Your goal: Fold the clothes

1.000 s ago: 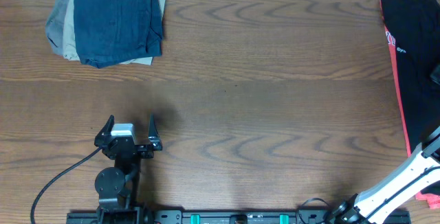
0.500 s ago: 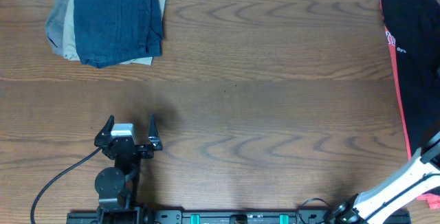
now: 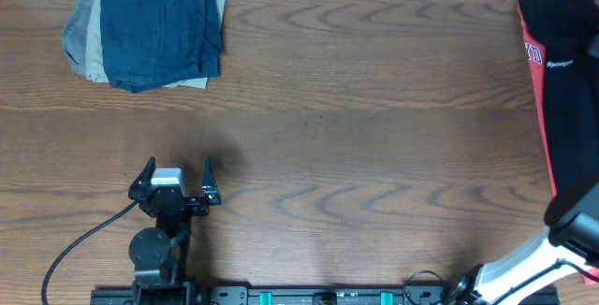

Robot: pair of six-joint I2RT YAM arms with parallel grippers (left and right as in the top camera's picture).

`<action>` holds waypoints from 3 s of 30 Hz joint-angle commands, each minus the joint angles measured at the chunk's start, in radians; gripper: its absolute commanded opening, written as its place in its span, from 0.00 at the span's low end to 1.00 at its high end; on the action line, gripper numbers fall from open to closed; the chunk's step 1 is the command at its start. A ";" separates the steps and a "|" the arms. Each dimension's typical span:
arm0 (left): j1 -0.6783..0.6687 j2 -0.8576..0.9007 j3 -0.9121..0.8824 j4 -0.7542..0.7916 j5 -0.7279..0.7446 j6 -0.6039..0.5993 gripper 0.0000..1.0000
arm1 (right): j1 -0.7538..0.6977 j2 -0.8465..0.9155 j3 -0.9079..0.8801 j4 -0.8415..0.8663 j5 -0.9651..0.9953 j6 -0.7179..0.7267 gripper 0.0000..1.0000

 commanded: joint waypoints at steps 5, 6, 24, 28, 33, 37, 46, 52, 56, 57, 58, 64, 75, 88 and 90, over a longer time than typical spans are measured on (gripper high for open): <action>0.002 -0.006 -0.019 -0.029 0.010 0.002 0.98 | 0.225 -0.008 0.013 -0.006 -0.047 0.013 0.01; 0.002 -0.006 -0.019 -0.029 0.010 0.002 0.98 | 0.264 -0.008 0.013 -0.004 -0.055 0.013 0.01; 0.002 -0.006 -0.019 -0.029 0.010 0.002 0.98 | 1.013 0.011 0.012 -0.023 -0.076 0.040 0.01; 0.002 -0.006 -0.019 -0.029 0.010 0.002 0.98 | 1.144 0.051 0.012 -0.054 -0.076 0.040 0.02; 0.002 -0.006 -0.019 -0.029 0.010 0.002 0.98 | 1.244 0.101 0.012 -0.113 -0.076 0.040 0.03; 0.002 -0.006 -0.019 -0.029 0.010 0.002 0.98 | 1.281 0.107 0.013 -0.166 -0.072 0.040 0.06; 0.002 -0.006 -0.019 -0.029 0.010 0.002 0.98 | 1.162 -0.006 0.014 -0.340 -0.053 0.057 0.23; 0.002 -0.006 -0.019 -0.029 0.010 0.002 0.98 | 0.927 -0.105 0.013 -0.494 0.042 0.169 0.99; 0.002 -0.006 -0.019 -0.029 0.010 0.002 0.98 | 0.753 -0.126 0.013 -0.601 0.048 0.159 0.99; 0.002 -0.006 -0.019 -0.029 0.010 0.002 0.98 | 0.707 -0.125 0.013 -0.639 0.053 0.160 0.99; 0.002 -0.006 -0.019 -0.029 0.010 0.002 0.98 | 0.665 -0.123 0.010 -0.678 0.059 0.160 0.99; 0.002 -0.006 -0.019 -0.029 0.010 0.002 0.98 | 0.423 -0.119 -0.062 -0.788 0.105 0.277 0.99; 0.002 -0.006 -0.019 -0.029 0.010 0.002 0.98 | 0.088 -0.127 -0.294 -0.699 0.112 0.392 0.99; 0.002 -0.006 -0.019 -0.029 0.010 0.002 0.98 | 0.041 -0.126 -0.545 -0.451 0.081 0.325 0.99; 0.002 -0.006 -0.019 -0.029 0.010 0.002 0.98 | 0.041 -0.126 -0.570 -0.406 0.082 0.325 0.99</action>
